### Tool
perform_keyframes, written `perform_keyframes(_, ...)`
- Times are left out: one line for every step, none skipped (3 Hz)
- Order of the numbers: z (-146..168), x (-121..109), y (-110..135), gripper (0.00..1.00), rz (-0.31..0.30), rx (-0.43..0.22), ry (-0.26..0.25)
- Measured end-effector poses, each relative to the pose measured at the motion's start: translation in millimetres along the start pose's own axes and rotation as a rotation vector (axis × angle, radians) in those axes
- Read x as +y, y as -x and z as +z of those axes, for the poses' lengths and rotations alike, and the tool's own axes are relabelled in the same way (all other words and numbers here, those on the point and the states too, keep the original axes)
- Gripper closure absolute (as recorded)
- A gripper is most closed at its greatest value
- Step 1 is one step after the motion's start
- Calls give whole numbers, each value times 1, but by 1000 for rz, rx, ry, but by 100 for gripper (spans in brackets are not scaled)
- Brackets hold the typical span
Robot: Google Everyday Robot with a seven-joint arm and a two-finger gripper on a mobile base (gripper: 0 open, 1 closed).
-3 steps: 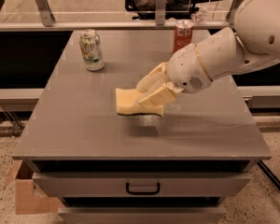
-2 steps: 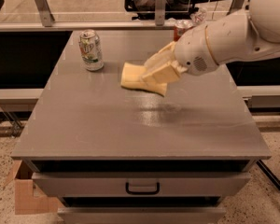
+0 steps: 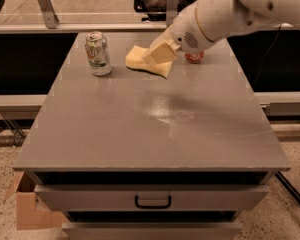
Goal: Move sponge near 7up can
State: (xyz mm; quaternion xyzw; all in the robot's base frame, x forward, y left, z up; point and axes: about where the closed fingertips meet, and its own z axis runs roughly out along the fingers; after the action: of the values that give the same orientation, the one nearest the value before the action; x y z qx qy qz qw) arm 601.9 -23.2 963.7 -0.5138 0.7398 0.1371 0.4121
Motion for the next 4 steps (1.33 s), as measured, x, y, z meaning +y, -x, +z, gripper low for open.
perform_keyframes(28,-6,10,100,1,42,14)
perform_keyframes(55,-4,16,100,5,61,49)
perform_keyframes(81,1,18,100,14,69,86)
perform_keyframes(101,0,16,90,33,51,106)
